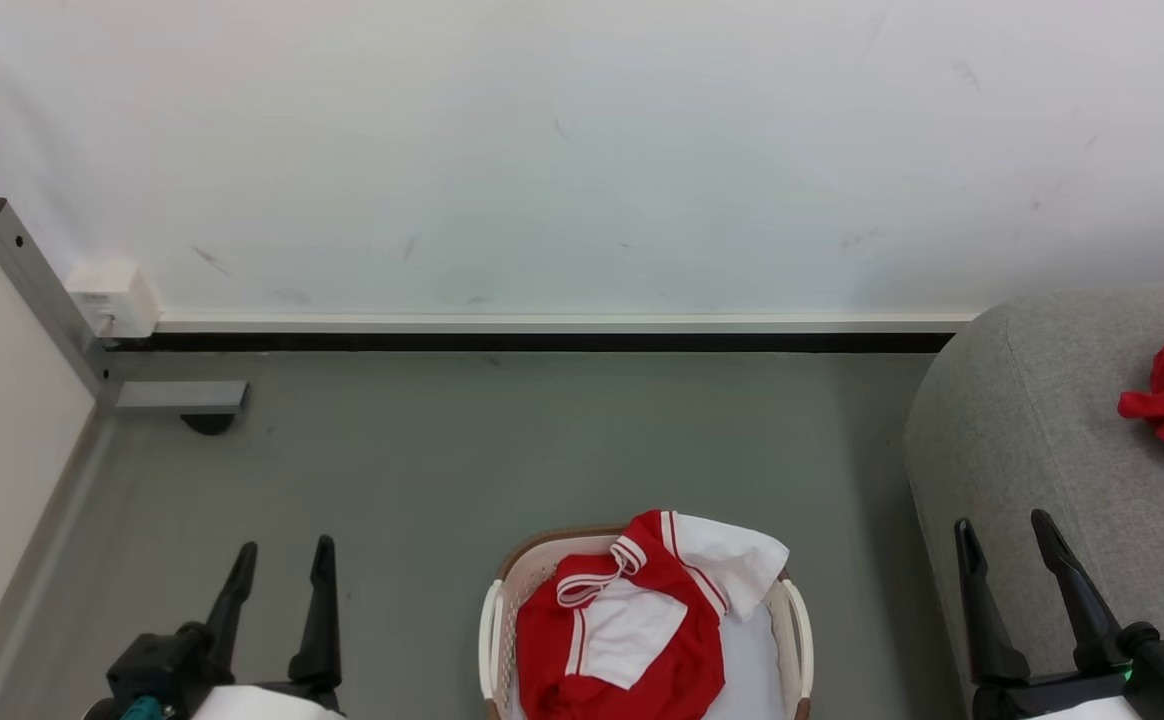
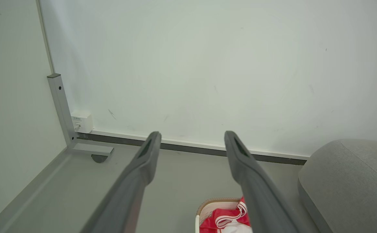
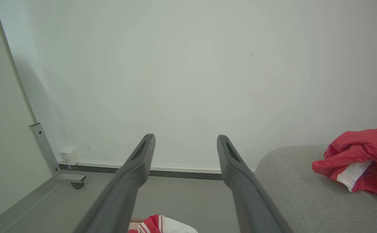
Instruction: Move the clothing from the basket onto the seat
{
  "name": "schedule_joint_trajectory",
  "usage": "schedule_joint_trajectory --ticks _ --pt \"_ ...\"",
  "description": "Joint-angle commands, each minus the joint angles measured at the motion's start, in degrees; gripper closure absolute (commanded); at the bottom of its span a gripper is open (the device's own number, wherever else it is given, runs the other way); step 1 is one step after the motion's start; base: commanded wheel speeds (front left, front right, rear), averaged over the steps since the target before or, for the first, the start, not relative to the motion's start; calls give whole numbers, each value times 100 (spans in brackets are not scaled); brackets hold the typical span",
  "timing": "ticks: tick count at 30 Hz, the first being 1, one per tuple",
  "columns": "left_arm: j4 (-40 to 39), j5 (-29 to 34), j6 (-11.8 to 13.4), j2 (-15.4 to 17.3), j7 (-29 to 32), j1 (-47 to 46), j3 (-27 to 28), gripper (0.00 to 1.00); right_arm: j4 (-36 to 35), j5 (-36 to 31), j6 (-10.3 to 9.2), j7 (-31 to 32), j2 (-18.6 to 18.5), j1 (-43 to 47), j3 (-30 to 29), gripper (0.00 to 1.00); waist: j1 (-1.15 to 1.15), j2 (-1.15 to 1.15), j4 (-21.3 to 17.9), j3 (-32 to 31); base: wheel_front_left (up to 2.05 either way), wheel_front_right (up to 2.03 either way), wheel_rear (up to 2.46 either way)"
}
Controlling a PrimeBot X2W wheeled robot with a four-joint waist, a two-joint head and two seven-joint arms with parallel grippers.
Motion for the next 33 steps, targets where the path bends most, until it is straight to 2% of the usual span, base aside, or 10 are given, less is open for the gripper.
schedule_joint_trajectory --ticks 1,24,33 --pt "14 66 -33 -22 -3 -24 26 0 44 -33 -15 3 6 -41 -18 0 0 0 -8 -1 0 0 0" --pt "70 227 -179 -87 -3 -91 117 0 60 109 -15 2 13 -220 -103 0 0 0 -152 67 0 0 0" --pt "97 262 -220 -85 -4 -435 -181 0 -1 90 -15 2 -71 -480 -92 0 0 0 -371 426 0 0 0"
